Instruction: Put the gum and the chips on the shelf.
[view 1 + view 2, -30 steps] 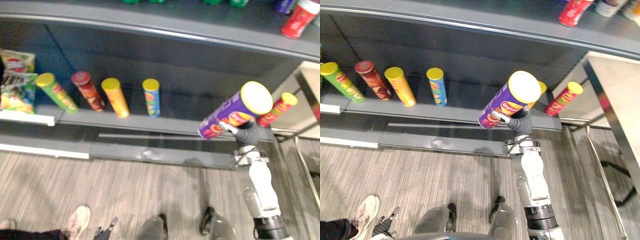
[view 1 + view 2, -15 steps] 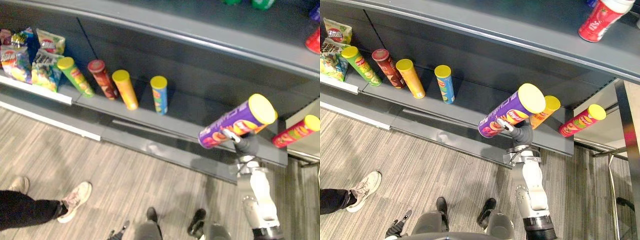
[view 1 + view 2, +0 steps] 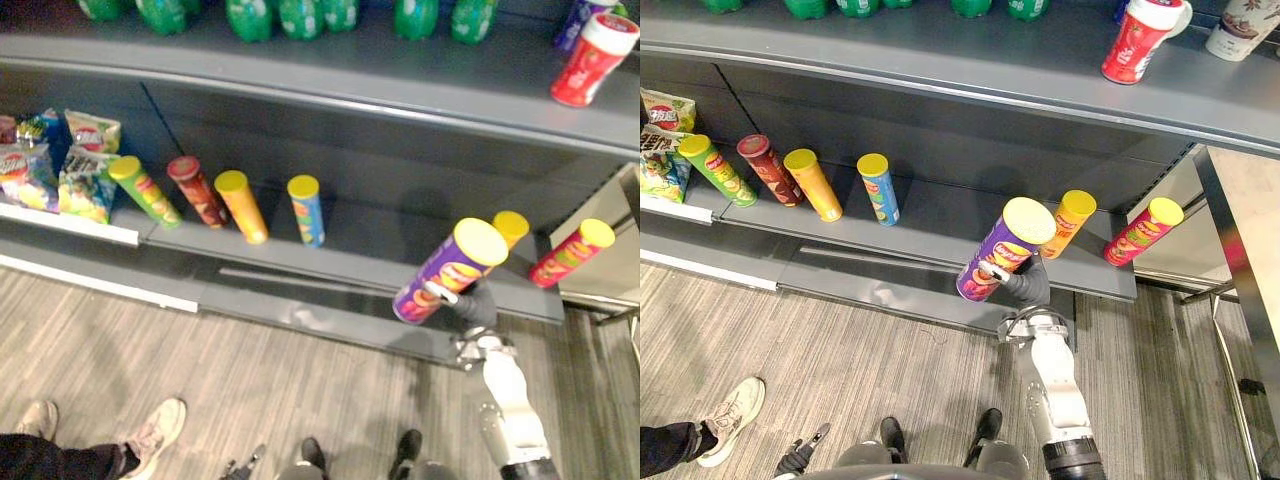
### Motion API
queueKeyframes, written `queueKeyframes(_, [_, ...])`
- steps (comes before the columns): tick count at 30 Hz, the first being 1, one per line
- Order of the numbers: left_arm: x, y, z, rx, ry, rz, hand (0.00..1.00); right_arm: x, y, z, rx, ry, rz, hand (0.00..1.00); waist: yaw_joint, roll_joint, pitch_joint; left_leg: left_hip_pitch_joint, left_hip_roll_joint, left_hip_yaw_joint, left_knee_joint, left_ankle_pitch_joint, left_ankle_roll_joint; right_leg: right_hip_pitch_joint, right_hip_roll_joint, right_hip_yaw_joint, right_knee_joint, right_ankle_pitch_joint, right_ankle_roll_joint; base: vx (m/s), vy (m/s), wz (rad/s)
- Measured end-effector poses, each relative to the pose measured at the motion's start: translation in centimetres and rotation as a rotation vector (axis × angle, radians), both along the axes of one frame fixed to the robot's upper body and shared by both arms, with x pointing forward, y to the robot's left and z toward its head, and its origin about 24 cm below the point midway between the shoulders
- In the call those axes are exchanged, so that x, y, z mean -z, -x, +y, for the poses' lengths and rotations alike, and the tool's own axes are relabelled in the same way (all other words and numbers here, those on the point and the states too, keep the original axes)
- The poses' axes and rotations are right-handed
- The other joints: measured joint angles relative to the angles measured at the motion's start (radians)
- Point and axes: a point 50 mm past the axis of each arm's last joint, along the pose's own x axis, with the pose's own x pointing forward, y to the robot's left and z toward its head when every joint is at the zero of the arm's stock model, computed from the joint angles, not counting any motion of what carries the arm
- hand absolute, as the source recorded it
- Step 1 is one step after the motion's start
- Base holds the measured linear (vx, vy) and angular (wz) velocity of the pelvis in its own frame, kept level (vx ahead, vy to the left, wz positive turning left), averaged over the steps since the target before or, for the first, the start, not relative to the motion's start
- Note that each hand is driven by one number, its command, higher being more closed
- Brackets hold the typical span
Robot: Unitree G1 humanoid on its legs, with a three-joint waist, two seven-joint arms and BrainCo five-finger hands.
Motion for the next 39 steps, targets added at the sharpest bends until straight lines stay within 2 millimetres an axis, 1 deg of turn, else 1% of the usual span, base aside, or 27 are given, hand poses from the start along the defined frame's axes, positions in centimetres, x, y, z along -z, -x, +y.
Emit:
queueKeyframes(3, [-0.1, -0.6, -0.1, 0.007, -0.017, -0.011, 0.0, 0.7, -0.9, 0.1, 0.029, 0.041, 0.036, 1.0, 0.007, 0.002, 0.0, -0.011, -0.002, -0.007, -0.002, 0.008, 0.003, -0.003, 0.001, -0.004, -0.011, 0.01, -0.001, -0.03, 0.004, 0.07])
queueKeyframes(5, [-0.4, -1.9, -0.3, 0.031, -0.029, -0.042, 0.0, 0.8, -1.8, 0.6, 0.058, 0.08, 0.048, 1.0, 0.013, 0.008, 0.004, -0.028, -0.004, -0.02, -0.004, 0.017, 0.006, -0.012, 0.0, -0.015, -0.012, 0.015, -0.003, -0.06, 0.007, 0.14])
queueKeyframes(6, [-0.7, -2.6, -0.3, 0.038, -0.043, -0.072, 0.0, 0.6, -2.4, 0.9, 0.073, 0.104, 0.046, 1.0, 0.027, 0.011, 0.007, -0.035, -0.004, -0.019, -0.003, 0.021, 0.007, -0.022, -0.001, -0.013, -0.009, 0.017, -0.006, -0.06, 0.007, 0.05])
queueKeyframes(8, [-1.1, -4.0, -0.7, 0.052, -0.054, -0.116, 0.0, 0.1, -3.2, 1.3, 0.093, 0.138, 0.03, 1.0, 0.037, 0.022, 0.018, -0.044, -0.004, -0.023, 0.0, 0.026, 0.012, -0.028, -0.003, -0.018, -0.004, 0.018, -0.007, -0.05, 0.006, 0.05])
queueKeyframes(9, [-1.5, -5.2, -1.4, 0.067, -0.051, -0.164, 0.0, -0.5, -3.9, 1.7, 0.104, 0.158, 0.009, 1.0, 0.05, 0.031, 0.033, -0.051, -0.004, -0.023, 0.006, 0.028, 0.015, -0.04, -0.007, -0.017, 0.013, 0.017, -0.007, -0.05, 0.014, 0.05])
queueKeyframes(10, [-1.8, -5.9, -1.7, 0.074, -0.047, -0.189, 0.0, -1.0, -4.3, 1.9, 0.11, 0.164, -0.005, 1.0, 0.054, 0.036, 0.045, -0.053, -0.004, -0.024, 0.01, 0.028, 0.016, -0.041, -0.01, -0.017, 0.017, 0.017, -0.007, -0.07, 0.023, 0.06])
queueKeyframes(12, [-2.9, -8.5, -2.8, 0.11, -0.054, -0.288, 0.0, -2.9, -6.1, 2.7, 0.147, 0.187, -0.059, 1.0, 0.056, 0.053, 0.09, -0.093, -0.004, -0.045, 0.044, 0.029, 0.017, -0.075, -0.027, -0.027, 0.062, 0.008, -0.018, -0.1, 0.028, 0.18])
queueKeyframes(13, [-3.3, -9.2, -2.9, 0.113, -0.059, -0.312, 0.0, -3.4, -6.6, 2.9, 0.163, 0.203, -0.074, 1.0, 0.057, 0.056, 0.105, -0.104, -0.003, -0.049, 0.051, 0.03, 0.018, -0.084, -0.031, -0.032, 0.073, 0.007, -0.021, -0.12, 0.027, 0.2])
queueKeyframes(15, [-4.7, -11.4, -3.0, 0.094, -0.07, -0.412, 0.0, -5.5, -8.0, 3.5, 0.227, 0.255, -0.132, 1.0, 0.063, 0.058, 0.17, -0.136, -0.002, -0.063, 0.071, 0.033, 0.022, -0.118, -0.047, -0.041, 0.119, -0.006, -0.033, -0.13, 0.028, 0.19])
queueKeyframes(18, [-6.0, -13.0, -3.4, 0.105, -0.092, -0.483, 0.0, -7.0, -9.0, 3.5, 0.303, 0.251, -0.159, 1.0, 0.069, 0.061, 0.217, -0.175, -0.004, -0.08, 0.096, 0.037, 0.028, -0.157, -0.068, -0.054, 0.174, -0.024, -0.041, -0.1, 0.024, 0.2])
queueKeyframes(19, [-6.4, -13.8, -3.8, 0.117, -0.089, -0.508, 0.0, -7.8, -9.5, 3.1, 0.351, 0.231, -0.168, 1.0, 0.083, 0.068, 0.236, -0.194, -0.004, -0.085, 0.105, 0.04, 0.033, -0.178, -0.075, -0.055, 0.196, -0.029, -0.045, -0.09, 0.016, 0.18])
queueKeyframes(20, [-6.9, -14.6, -4.1, 0.11, -0.073, -0.537, 0.0, -8.6, -10.0, 2.8, 0.402, 0.23, -0.182, 1.0, 0.084, 0.079, 0.256, -0.211, -0.006, -0.099, 0.112, 0.044, 0.034, -0.187, -0.081, -0.066, 0.204, -0.031, -0.047, -0.09, 0.016, 0.22])
queueKeyframes(21, [-7.2, -14.9, -4.2, 0.113, -0.074, -0.551, 0.0, -9.0, -10.1, 2.6, 0.425, 0.228, -0.191, 1.0, 0.086, 0.082, 0.263, -0.222, -0.006, -0.103, 0.113, 0.047, 0.034, -0.195, -0.084, -0.07, 0.209, -0.031, -0.048, -0.07, 0.016, 0.2])
queueKeyframes(22, [-7.6, -15.3, -4.3, 0.116, -0.081, -0.575, 0.0, -9.6, -10.3, 2.5, 0.452, 0.217, -0.202, 1.0, 0.093, 0.085, 0.277, -0.233, -0.007, -0.103, 0.113, 0.052, 0.033, -0.21, -0.088, -0.071, 0.218, -0.032, -0.05, -0.06, 0.011, 0.1])
queueKeyframes(25, [-7.9, -15.7, -4.7, 0.128, -0.084, -0.591, 0.0, -10.7, -11.2, 1.6, 0.517, 0.189, -0.2, 1.0, 0.108, 0.099, 0.293, -0.267, -0.005, -0.108, 0.126, 0.054, 0.034, -0.238, -0.091, -0.076, 0.228, -0.034, -0.053, -0.02, 0.004, 0.05])
queueKeyframes(27, [-8.0, -15.9, -4.8, 0.114, -0.07, -0.601, 0.0, -11.6, -11.8, 0.8, 0.558, 0.178, -0.198, 1.0, 0.109, 0.109, 0.3, -0.293, -0.005, -0.117, 0.135, 0.06, 0.039, -0.256, -0.094, -0.084, 0.235, -0.035, -0.054, 0.02, 0.0, 0.13])
queueKeyframes(29, [-8.4, -16.4, -5.1, 0.126, -0.066, -0.619, 0.0, -13.2, -12.3, -0.8, 0.627, 0.172, -0.221, 1.0, 0.112, 0.125, 0.318, -0.326, -0.003, -0.128, 0.15, 0.065, 0.048, -0.278, -0.098, -0.095, 0.247, -0.035, -0.056, 0.03, -0.001, 0.14])
queueKeyframes(31, [-8.6, -16.7, -5.1, 0.127, -0.066, -0.629, 0.0, -14.4, -12.5, -1.6, 0.667, 0.158, -0.24, 1.0, 0.116, 0.134, 0.331, -0.347, -0.001, -0.13, 0.163, 0.066, 0.049, -0.296, -0.101, -0.096, 0.257, -0.038, -0.059, 0.03, -0.008, 0.04])
queueKeyframes(32, [-8.8, -17.0, -5.2, 0.125, -0.064, -0.641, 0.0, -15.5, -12.7, -2.5, 0.696, 0.147, -0.258, 1.0, 0.122, 0.143, 0.337, -0.368, -0.001, -0.131, 0.169, 0.068, 0.052, -0.317, -0.104, -0.097, 0.265, -0.038, -0.06, 0.04, -0.012, 0.03])
queueKeyframes(35, [-9.1, -17.4, -5.2, 0.127, -0.066, -0.66, 0.0, -17.1, -13.0, -3.8, 0.752, 0.132, -0.281, 1.0, 0.127, 0.16, 0.356, -0.39, 0.004, -0.136, 0.187, 0.067, 0.051, -0.332, -0.104, -0.1, 0.273, -0.041, -0.065, 0.04, -0.024, 0.02])
queueKeyframes(36, [-9.3, -17.7, -5.3, 0.127, -0.066, -0.668, 0.0, -18.1, -12.8, -4.8, 0.788, 0.116, -0.302, 1.0, 0.138, 0.17, 0.361, -0.409, 0.008, -0.139, 0.195, 0.067, 0.051, -0.348, -0.103, -0.101, 0.28, -0.043, -0.068, 0.03, -0.034, 0.03])
queueKeyframes(39, [-9.4, -18.0, -5.3, 0.126, -0.068, -0.672, 0.0, -19.2, -12.7, -5.6, 0.818, 0.116, -0.33, 1.0, 0.14, 0.183, 0.368, -0.441, 0.016, -0.154, 0.212, 0.067, 0.051, -0.367, -0.101, -0.115, 0.291, -0.049, -0.076, 0.04, -0.046, 0.08])
